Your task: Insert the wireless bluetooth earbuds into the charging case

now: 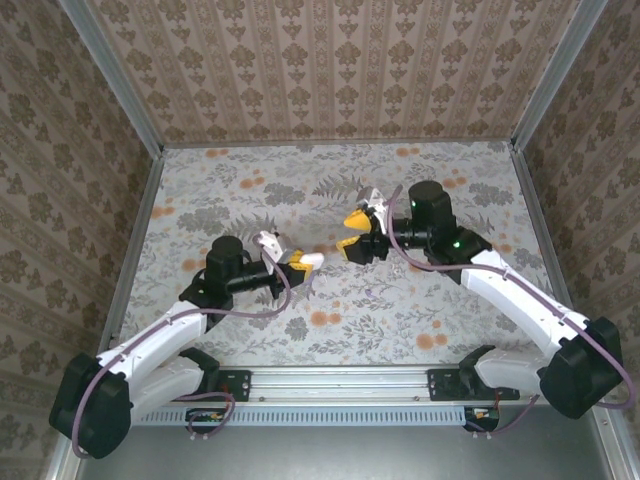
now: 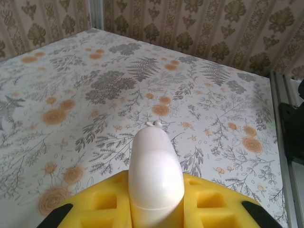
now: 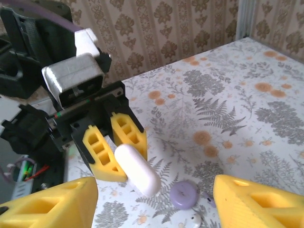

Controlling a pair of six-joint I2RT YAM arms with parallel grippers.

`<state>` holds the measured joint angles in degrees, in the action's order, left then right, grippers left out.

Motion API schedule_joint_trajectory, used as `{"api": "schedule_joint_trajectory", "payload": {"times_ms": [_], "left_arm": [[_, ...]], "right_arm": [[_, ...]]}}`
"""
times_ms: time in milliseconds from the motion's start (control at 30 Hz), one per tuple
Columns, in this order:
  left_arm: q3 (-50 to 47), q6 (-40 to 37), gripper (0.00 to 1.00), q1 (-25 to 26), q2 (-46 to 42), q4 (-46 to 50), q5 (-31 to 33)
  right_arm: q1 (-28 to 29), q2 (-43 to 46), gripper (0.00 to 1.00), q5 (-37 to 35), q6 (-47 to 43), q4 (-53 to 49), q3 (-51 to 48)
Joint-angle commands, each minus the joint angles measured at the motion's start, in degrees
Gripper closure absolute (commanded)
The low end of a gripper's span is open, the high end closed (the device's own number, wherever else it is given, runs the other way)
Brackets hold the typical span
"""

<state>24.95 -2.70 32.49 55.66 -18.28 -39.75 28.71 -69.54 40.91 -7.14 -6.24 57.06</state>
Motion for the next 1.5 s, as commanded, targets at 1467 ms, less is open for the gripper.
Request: {"api": "schedule_joint_trajectory", "payload": {"times_ms": [1467], "left_arm": [[2.19, -7.76, 0.88, 3.34, -6.30, 1.11, -8.60]], "right_arm": [[2.51, -11.02, 0.47, 2.54, -8.44, -7.65, 10.70]]}}
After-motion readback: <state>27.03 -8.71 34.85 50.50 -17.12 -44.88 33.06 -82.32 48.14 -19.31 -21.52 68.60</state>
